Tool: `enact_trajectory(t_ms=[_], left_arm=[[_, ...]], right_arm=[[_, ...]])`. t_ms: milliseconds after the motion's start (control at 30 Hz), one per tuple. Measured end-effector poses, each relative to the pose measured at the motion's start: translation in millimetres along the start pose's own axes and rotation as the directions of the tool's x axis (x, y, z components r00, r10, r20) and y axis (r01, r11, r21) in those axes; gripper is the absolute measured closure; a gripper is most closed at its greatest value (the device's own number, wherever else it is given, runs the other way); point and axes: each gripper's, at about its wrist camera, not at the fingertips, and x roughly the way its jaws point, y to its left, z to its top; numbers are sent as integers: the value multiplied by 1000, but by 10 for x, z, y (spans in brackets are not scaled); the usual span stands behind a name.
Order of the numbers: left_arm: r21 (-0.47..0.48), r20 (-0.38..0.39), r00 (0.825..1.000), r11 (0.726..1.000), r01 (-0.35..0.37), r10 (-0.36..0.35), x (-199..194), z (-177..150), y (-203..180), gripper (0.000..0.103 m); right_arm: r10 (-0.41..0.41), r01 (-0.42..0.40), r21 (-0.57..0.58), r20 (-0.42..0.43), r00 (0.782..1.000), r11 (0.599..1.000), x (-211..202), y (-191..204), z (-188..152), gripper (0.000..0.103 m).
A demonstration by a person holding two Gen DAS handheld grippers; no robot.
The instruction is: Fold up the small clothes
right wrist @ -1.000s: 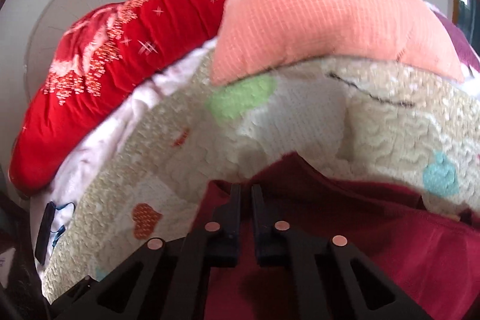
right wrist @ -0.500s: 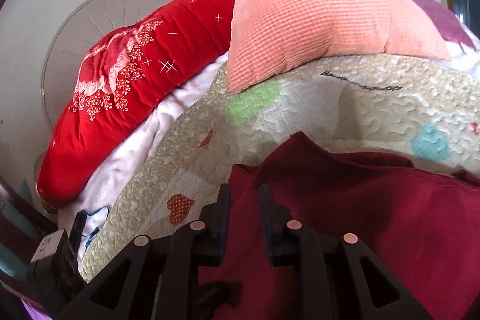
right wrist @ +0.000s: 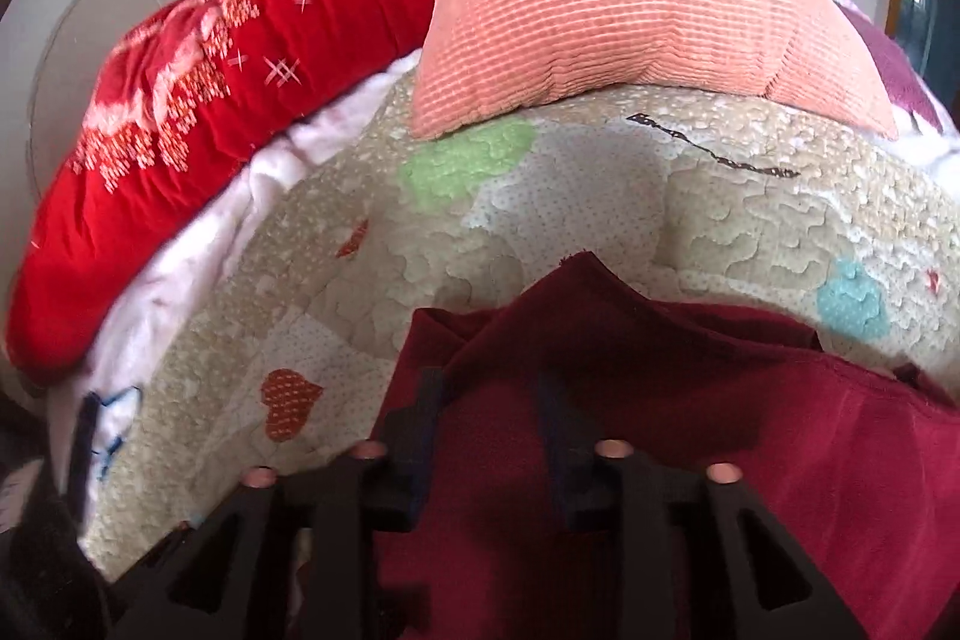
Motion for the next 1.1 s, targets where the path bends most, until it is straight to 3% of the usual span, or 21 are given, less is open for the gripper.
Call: enact_trajectory(t_ms=[100,200,300,400,467,533,567,667,800,900,967,1033,1100], left_arm=[[-25,-3,1000,999,27,-27,-7,12,49,22],[-18,-12,999,999,35,-35,-13,5,34,22],[-36,-22,996,996,86,-87,-29,-10,56,18],[-44,-22,995,994,97,-98,-44,-15,90,18],[-29,-27,996,996,85,-86,-30,-4,80,18],[9,-32,998,998,58,-58,-13,-8,28,17],[18,-31,998,998,54,-54,-7,-14,-1,16],[19,-33,997,998,67,-66,-19,-5,-21,14],[43,-41,996,996,83,-81,-1,-23,-112,11],[74,-84,978,978,196,-190,-2,-79,-316,12],[85,-73,966,963,255,-249,-120,-108,-487,46],[96,-28,956,952,292,-290,-304,-104,-676,60],[119,-2,951,944,308,-310,-437,-122,-866,66]], right_arm=[[5,-5,19,-1,1000,1000,-49,17,-30,35],[-45,40,-54,-87,995,998,65,194,-32,35],[-89,71,-132,-140,986,989,240,396,-1,34],[-158,115,-215,-192,969,970,462,526,12,21],[-216,153,-295,-194,957,943,573,607,-11,19],[-224,171,-304,-149,963,937,534,577,-15,31],[-196,152,-280,-138,971,948,479,505,2,52],[-95,70,-204,-116,989,976,249,306,17,81],[8,-10,-138,-16,1000,990,-242,118,-52,85],[68,-63,-89,62,996,994,-635,-47,-103,87],[87,-80,-68,109,990,994,-884,-179,-157,87],[96,-90,-51,146,985,995,-1126,-348,-205,88],[102,-97,-33,184,978,995,-1368,-533,-264,88]])
